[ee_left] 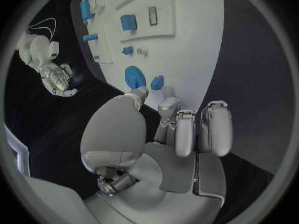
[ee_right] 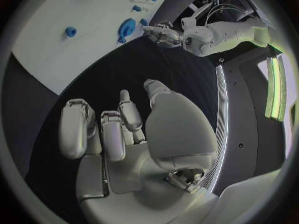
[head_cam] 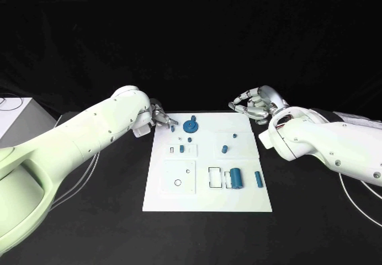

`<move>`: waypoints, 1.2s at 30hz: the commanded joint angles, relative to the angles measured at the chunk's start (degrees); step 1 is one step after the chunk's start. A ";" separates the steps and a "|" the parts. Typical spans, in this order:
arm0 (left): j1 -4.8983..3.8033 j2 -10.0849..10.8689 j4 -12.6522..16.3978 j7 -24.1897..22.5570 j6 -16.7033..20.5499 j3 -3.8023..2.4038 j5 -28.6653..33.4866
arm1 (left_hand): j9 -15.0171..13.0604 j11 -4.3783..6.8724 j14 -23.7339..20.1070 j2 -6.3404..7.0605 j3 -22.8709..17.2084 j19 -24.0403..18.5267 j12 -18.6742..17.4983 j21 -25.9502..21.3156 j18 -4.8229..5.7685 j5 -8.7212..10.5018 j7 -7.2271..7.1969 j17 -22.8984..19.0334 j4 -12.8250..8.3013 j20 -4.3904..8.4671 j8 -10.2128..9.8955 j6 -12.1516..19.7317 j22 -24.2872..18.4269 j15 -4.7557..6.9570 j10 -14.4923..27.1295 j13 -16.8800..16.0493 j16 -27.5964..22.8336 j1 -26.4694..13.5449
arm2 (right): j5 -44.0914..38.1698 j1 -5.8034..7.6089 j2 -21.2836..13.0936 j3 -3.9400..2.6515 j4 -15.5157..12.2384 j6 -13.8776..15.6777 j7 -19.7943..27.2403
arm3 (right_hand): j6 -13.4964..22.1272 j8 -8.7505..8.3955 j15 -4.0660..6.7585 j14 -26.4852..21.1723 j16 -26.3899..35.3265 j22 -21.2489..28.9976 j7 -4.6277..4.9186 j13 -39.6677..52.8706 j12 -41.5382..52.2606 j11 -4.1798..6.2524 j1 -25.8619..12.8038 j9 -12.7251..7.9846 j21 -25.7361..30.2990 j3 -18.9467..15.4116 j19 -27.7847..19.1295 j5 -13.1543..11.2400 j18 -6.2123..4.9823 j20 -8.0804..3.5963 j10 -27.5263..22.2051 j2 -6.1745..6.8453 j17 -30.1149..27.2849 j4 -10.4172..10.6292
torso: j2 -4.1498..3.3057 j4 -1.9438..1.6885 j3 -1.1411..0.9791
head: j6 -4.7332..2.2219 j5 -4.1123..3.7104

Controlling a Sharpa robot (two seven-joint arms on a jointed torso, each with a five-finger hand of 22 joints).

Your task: Assemble the parts on the task board

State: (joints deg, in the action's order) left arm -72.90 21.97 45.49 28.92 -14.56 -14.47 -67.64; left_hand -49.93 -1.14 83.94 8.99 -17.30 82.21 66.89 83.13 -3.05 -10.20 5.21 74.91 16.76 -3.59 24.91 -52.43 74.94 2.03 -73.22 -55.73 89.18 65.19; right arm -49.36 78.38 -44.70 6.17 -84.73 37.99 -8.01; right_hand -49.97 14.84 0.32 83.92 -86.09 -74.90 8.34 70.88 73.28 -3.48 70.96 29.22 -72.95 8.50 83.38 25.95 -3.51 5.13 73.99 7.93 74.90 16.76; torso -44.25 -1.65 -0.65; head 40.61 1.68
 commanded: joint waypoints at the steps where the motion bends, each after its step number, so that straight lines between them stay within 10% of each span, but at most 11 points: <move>1: -0.10 -0.20 0.01 -0.16 -1.68 0.04 0.24 | -0.08 0.35 5.74 -0.33 0.41 0.36 -0.14 0.20 0.20 -0.06 -0.19 14.19 -0.08 0.13 0.26 0.07 4.12 0.50 0.09 0.04 0.24 -0.32 | -0.07 0.02 0.11 -0.04 0.08 0.48 0.64 | 0.48 0.26 0.45 4.08 0.23 -3.94 -0.08 -0.10 -0.39 -0.03 -0.44 0.05 0.27 0.38 -0.21 0.27 -0.36 0.02 -0.33 0.21 8.11 -0.10 | -0.05 -0.01 -0.05 | 0.02 -0.03; 22: -0.11 -0.03 0.16 -0.47 -1.37 0.20 1.60 | -2.01 0.80 5.74 -1.93 -2.37 0.32 -0.10 0.20 0.20 -0.39 -0.67 14.20 -0.60 0.42 1.20 0.89 4.22 0.91 0.19 0.17 0.25 5.31 | 0.02 0.01 0.42 -0.03 0.36 0.43 0.61 | 0.49 0.29 0.49 4.03 0.42 -3.61 -0.11 -0.64 -0.89 0.01 -0.46 0.18 0.79 0.54 -0.32 0.33 -0.45 -0.02 -0.61 0.22 7.88 -0.10 | -0.20 0.03 -0.01 | 0.03 0.14; 36: -0.11 0.35 0.24 -0.57 -1.66 0.20 7.13 | -5.28 1.76 5.97 -0.49 -16.63 0.40 0.20 0.23 0.24 -0.46 -1.64 14.84 -4.88 1.12 3.23 1.13 4.51 1.76 -0.48 -0.21 0.66 11.35 | 0.04 -0.01 0.45 -0.03 0.30 0.38 0.64 | 0.50 0.30 0.51 4.02 0.48 -3.61 -0.13 -0.61 -0.86 0.03 -0.42 0.24 0.79 0.66 -0.27 0.38 -0.43 -0.04 -0.50 0.17 7.81 -0.11 | -0.22 0.05 -0.07 | 0.17 0.05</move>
State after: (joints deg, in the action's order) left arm -72.95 22.31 45.57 28.74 -15.46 -14.25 -63.71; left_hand -52.65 0.38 83.95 8.52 -31.76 82.60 66.88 83.09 -3.05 -10.24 3.93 74.91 13.13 -2.76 27.61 -51.40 74.92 3.29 -73.48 -55.89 89.64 75.96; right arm -49.20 78.37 -44.26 6.17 -84.36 38.40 -8.01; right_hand -49.77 14.84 0.32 83.91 -85.77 -74.93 8.15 70.28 72.58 -3.65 70.96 29.40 -72.34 8.81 83.38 25.95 -3.51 5.13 73.76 7.93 74.95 16.76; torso -44.47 -1.56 -0.71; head 40.77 1.79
